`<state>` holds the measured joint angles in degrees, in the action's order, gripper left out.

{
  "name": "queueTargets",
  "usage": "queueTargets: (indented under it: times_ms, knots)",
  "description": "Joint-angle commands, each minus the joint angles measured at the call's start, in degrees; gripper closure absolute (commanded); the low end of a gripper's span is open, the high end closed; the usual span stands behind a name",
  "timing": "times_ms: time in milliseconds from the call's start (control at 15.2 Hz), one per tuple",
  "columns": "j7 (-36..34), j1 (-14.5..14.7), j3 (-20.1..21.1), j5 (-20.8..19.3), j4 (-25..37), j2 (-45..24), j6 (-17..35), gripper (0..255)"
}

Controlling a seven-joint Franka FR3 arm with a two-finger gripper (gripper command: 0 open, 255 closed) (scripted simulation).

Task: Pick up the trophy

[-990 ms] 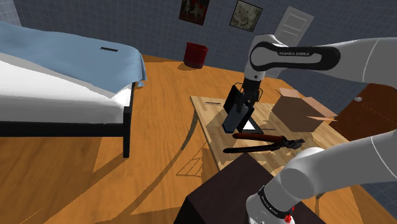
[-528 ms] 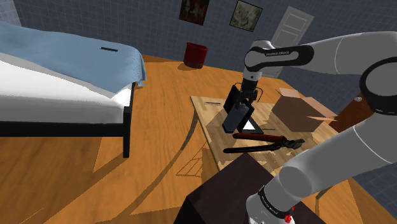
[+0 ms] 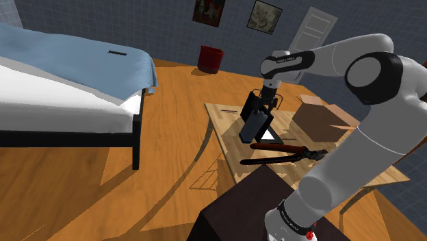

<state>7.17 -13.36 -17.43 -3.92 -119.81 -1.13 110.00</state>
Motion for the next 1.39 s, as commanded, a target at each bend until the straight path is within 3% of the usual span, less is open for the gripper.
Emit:
queueTargets:
  times_ms: [0,660,1320]
  knots:
    - [0.4,-1.0,-1.0,1.0,2.9,-3.2,0.6,0]
    - [3.2,-8.5,-4.3,8.0,20.8,-21.6,1.8,0]
    - [3.6,-9.1,-3.8,9.2,19.1,-24.7,6.5,0]
